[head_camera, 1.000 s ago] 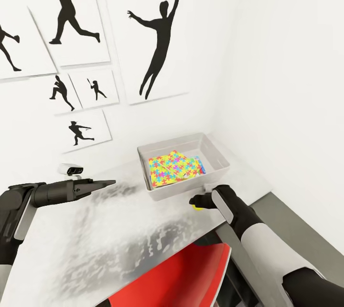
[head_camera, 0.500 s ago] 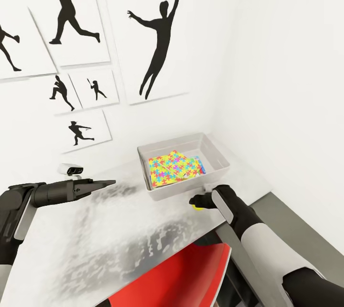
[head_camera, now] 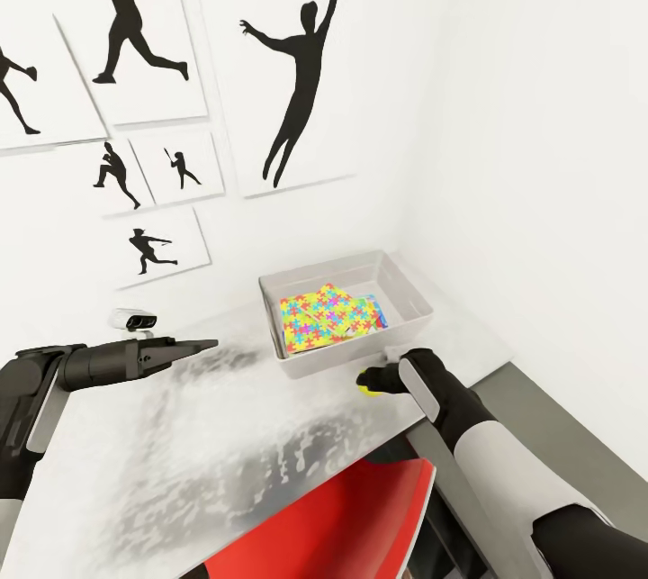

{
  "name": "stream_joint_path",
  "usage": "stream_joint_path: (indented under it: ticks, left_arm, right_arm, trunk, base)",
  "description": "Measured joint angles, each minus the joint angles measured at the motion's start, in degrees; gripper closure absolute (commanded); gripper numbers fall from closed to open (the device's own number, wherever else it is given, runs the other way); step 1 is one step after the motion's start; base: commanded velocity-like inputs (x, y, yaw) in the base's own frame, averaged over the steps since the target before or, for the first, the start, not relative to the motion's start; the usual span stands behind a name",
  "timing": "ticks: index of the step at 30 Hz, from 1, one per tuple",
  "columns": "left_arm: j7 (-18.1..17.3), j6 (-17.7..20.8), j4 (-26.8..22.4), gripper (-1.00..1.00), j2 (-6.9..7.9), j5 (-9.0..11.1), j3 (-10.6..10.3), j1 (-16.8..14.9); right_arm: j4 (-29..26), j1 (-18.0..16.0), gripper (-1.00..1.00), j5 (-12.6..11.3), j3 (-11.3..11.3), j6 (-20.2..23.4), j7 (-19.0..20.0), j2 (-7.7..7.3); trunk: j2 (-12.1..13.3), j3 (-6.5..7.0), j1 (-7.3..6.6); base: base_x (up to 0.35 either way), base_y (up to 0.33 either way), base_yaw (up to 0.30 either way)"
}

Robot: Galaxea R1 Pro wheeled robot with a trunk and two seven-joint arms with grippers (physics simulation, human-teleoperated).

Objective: Put all the toys in the child's room - the three board games (two on the bed and one on the table), the two jigsaw puzzles on the table, and the tennis ball on the table - inside the toy box on the table in the child's room.

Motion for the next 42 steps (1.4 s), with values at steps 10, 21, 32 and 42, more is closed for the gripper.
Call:
stream_joint_path:
  ticks: [10, 21, 32, 42]
  left_arm:
    - [0.0, 0.0, 0.0, -1.0, 0.0, 0.0, 0.0, 0.0]
    - [0.0, 0.0, 0.0, -1.0, 0.0, 0.0, 0.0, 0.0]
    - [0.0, 0.0, 0.0, -1.0, 0.0, 0.0, 0.0, 0.0]
    - [0.0, 0.0, 0.0, -1.0, 0.0, 0.0, 0.0, 0.0]
  right_arm:
    - [0.0, 0.0, 1.0, 0.0, 0.0, 0.0, 0.0, 0.01]
    - [0.0, 0.0, 1.0, -0.1, 0.0, 0.0, 0.3, -0.2]
    - [-0.1, 0.0, 1.0, -0.1, -0.1, 0.0, 0.4, -0.21]
    - [-0.2, 0.0, 1.0, -0.1, -0.4, 0.1, 0.5, -0.48]
  trunk:
    - [0.0, 0.0, 0.0]
    - [0.0, 0.39, 0.0]
    - [0.0, 1.41, 0.0]
    - [0.0, 2.35, 0.0]
  base:
    - [0.0, 0.0, 0.0]
    - [-0.013, 0.0, 0.0]
    - [-0.135, 0.0, 0.0]
    - [-0.089, 0.0, 0.0]
